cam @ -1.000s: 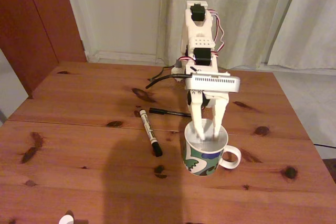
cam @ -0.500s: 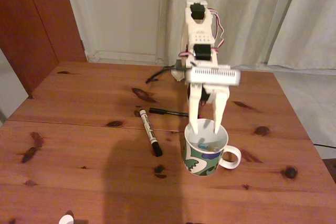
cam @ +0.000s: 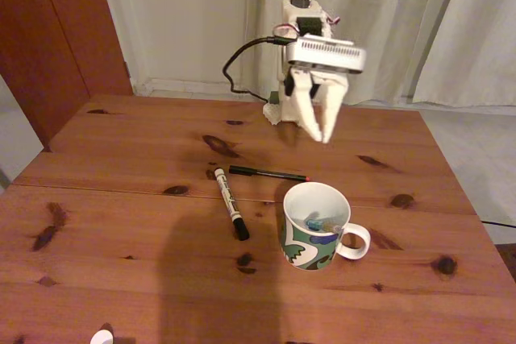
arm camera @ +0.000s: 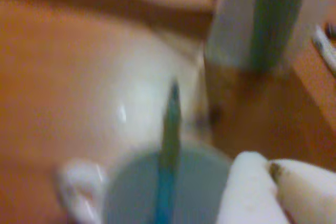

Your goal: Clean up the desk and place the pens and markers into the cup

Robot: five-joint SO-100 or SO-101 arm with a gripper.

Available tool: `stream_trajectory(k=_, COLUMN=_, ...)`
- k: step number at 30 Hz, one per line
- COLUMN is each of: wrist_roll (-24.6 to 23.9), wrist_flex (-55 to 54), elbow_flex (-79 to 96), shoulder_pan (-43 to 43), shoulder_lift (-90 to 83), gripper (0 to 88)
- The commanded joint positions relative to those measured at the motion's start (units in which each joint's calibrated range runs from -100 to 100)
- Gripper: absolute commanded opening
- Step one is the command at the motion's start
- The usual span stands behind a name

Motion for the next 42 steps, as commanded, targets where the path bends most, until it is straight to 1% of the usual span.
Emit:
stream_trajectory(k=1, wrist_roll=4.48, wrist_flex=14.14, elbow_flex=-0.39, shoulder_pan=1.06, shoulder_lift=-4.26, gripper=0.9)
stream_trajectory(k=5, wrist_roll=9.35, wrist_flex=25.5, elbow_flex=-0.39, shoulder_pan=3.47, shoulder_lift=-4.01, gripper=0.9)
stream_trajectory(k=8, wrist_roll=13.02, wrist_flex=29.11, elbow_flex=-0.12, shoulder_pan=5.4, shoulder_lift=-3.68, gripper=0.8)
stream_trajectory(k=16, wrist_roll=23.02, wrist_flex=31.6, elbow_flex=-0.3, shoulder_pan=9.58, shoulder_lift=2.61, gripper=0.8)
stream_trajectory(k=23, wrist_roll=31.35, wrist_flex=31.26, elbow_flex=0.06, shoulder_pan=10.95, shoulder_lift=7.99, gripper=0.8)
stream_trajectory(k=25, wrist_roll=33.08, wrist_flex=31.26, elbow_flex=-0.21, shoulder_pan=10.95, shoulder_lift=8.48, gripper=0.8)
stream_trajectory(k=29, wrist_roll=34.76, wrist_flex=31.09, elbow_flex=-0.12, shoulder_pan=10.47, shoulder_lift=8.73, gripper=0.8)
stream_trajectory(k=42, wrist_roll=34.81, wrist_flex=34.01, elbow_flex=4.84, shoulder_pan=7.25, shoulder_lift=8.57, gripper=0.8)
